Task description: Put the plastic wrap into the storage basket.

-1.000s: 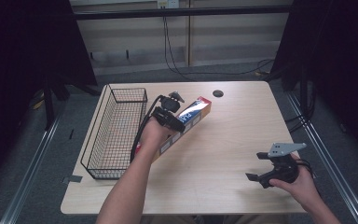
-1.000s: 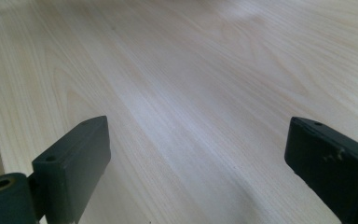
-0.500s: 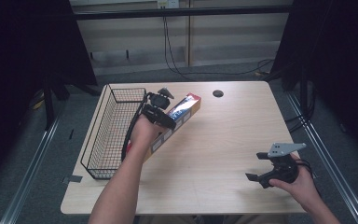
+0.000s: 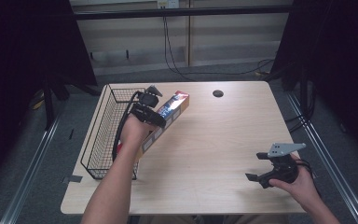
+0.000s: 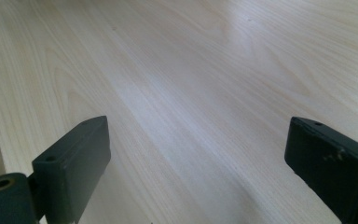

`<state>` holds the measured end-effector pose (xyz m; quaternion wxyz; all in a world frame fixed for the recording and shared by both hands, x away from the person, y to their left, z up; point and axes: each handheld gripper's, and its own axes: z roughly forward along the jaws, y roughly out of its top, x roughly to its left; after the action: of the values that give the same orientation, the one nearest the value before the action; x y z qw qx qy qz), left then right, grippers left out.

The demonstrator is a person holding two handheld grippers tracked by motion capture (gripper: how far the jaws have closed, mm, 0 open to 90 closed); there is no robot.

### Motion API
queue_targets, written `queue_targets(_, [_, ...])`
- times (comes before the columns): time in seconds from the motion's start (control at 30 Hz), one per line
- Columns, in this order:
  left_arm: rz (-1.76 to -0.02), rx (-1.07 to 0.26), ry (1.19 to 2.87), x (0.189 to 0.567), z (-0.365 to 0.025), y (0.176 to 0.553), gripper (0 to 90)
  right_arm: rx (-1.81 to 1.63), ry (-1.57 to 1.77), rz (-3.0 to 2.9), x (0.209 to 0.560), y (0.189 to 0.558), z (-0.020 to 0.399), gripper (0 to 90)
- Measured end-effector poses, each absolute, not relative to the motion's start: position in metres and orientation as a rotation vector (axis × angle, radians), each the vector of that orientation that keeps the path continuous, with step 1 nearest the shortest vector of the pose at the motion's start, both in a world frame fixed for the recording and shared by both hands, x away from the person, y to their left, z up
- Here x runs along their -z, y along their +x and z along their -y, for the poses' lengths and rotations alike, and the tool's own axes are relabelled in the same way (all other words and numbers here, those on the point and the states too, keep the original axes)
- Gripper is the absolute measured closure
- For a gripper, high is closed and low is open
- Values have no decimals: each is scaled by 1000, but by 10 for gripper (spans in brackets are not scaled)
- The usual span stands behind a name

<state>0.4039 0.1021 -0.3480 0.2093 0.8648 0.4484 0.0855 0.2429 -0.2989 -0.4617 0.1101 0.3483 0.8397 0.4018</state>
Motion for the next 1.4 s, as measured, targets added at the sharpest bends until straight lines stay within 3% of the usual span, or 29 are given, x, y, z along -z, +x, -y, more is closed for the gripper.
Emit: queue_targets(1.4, [-1524,-292,2250,349,-171,401,437,-1182,1028,-2479,464,243,297,67])
